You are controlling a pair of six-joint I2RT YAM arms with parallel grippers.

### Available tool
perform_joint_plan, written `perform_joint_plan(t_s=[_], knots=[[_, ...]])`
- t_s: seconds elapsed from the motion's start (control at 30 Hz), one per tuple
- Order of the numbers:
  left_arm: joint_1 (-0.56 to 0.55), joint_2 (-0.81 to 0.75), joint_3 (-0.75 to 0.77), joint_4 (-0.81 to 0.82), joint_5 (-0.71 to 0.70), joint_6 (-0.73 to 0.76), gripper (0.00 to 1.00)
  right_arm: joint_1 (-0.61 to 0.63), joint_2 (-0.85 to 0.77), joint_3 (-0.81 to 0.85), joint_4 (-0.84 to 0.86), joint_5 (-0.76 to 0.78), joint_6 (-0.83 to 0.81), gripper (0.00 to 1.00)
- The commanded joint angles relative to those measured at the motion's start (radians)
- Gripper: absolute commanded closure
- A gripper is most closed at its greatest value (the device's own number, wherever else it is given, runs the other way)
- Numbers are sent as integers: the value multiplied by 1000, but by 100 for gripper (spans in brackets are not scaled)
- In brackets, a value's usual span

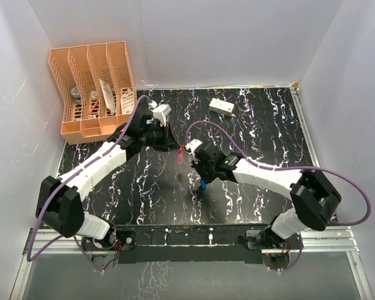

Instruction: Put the keys on the keyring

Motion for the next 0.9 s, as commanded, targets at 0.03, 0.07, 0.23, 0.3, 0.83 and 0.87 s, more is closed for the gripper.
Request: perform_joint_plan(t_s=[0.03, 0.07, 0.23, 0.3, 0.83, 0.87], knots=[[6, -45, -18, -2, 6, -4, 100, 6, -61, -9, 101, 16, 25, 100], [6, -44, -20, 3, 7, -6, 100, 5, -72, -15, 117, 17, 29, 100], [6, -44, -18, 17, 7, -14, 100, 6, -113, -34, 187, 26, 46, 100], [6, -45, -16, 19, 7, -14, 100, 5, -123, -35, 212, 29, 53, 100], [6, -44, -30, 62, -4, -41, 100, 5, -169, -19, 433, 20, 116, 100], [6, -44, -30, 60, -5, -41, 100, 5, -165, -10, 436, 15, 124, 100]])
